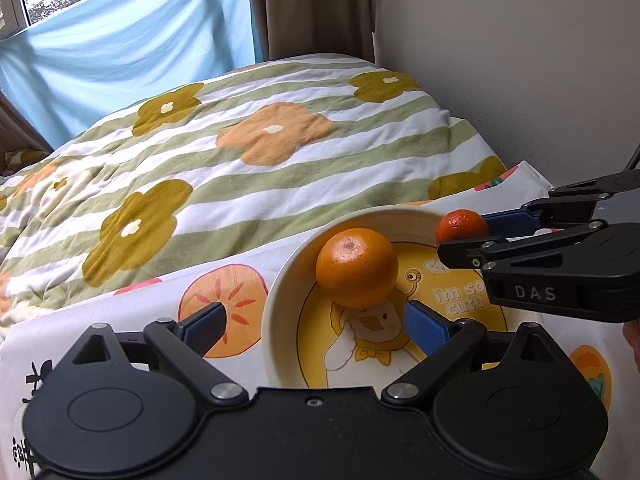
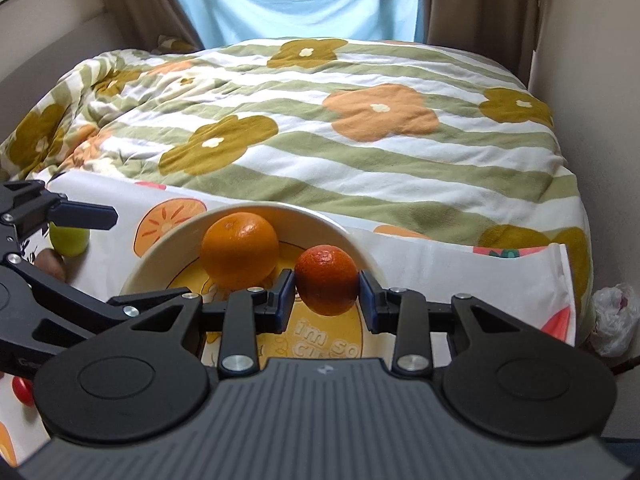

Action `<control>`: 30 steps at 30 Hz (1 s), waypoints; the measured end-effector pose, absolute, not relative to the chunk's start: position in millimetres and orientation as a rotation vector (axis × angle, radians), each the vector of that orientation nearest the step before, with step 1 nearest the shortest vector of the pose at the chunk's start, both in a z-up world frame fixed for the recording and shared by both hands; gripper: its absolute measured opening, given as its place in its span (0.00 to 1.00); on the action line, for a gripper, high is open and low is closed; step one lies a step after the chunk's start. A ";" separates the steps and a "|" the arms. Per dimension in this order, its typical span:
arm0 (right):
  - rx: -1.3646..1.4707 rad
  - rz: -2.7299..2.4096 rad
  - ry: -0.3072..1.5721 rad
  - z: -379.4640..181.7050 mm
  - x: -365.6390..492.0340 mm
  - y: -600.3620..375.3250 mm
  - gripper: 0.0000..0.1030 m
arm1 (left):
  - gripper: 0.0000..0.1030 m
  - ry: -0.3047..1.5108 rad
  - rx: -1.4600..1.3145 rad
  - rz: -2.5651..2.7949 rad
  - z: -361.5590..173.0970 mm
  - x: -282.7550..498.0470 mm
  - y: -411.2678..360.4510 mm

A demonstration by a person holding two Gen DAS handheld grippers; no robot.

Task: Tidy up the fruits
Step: 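Carry the orange in the left tool and tangerine in the right tool into the duck bowl, then open both tools to release the orange and tangerine in the bowl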

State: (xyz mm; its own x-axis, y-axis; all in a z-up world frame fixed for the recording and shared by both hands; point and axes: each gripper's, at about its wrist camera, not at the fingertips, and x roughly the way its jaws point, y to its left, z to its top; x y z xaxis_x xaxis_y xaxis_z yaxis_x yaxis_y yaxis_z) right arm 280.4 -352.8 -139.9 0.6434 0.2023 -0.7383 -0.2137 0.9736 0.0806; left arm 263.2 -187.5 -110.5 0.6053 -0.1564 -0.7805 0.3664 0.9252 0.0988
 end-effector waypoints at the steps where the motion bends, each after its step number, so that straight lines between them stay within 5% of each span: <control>1: -0.030 0.243 0.840 -144.0 281.0 -350.4 0.48 | 0.95 0.874 0.259 -0.297 -110.2 261.6 -185.5; 9: -0.106 0.273 0.826 -156.6 283.6 -339.9 0.50 | 0.95 0.881 0.223 -0.237 -109.1 251.7 -170.3; 11: -0.122 0.262 0.802 -154.3 281.4 -338.5 0.74 | 0.95 0.879 0.218 -0.226 -107.4 249.0 -168.7; 12: -0.131 0.250 0.788 -152.3 279.9 -338.5 0.94 | 0.95 0.877 0.215 -0.220 -106.1 247.7 -167.8; 13: -0.140 0.229 0.757 -149.1 276.8 -339.9 1.00 | 0.95 0.872 0.211 -0.212 -104.1 244.6 -167.1; 30: -0.088 0.185 0.704 -107.9 247.1 -348.3 1.00 | 0.95 0.767 0.121 -0.097 -62.2 197.0 -139.5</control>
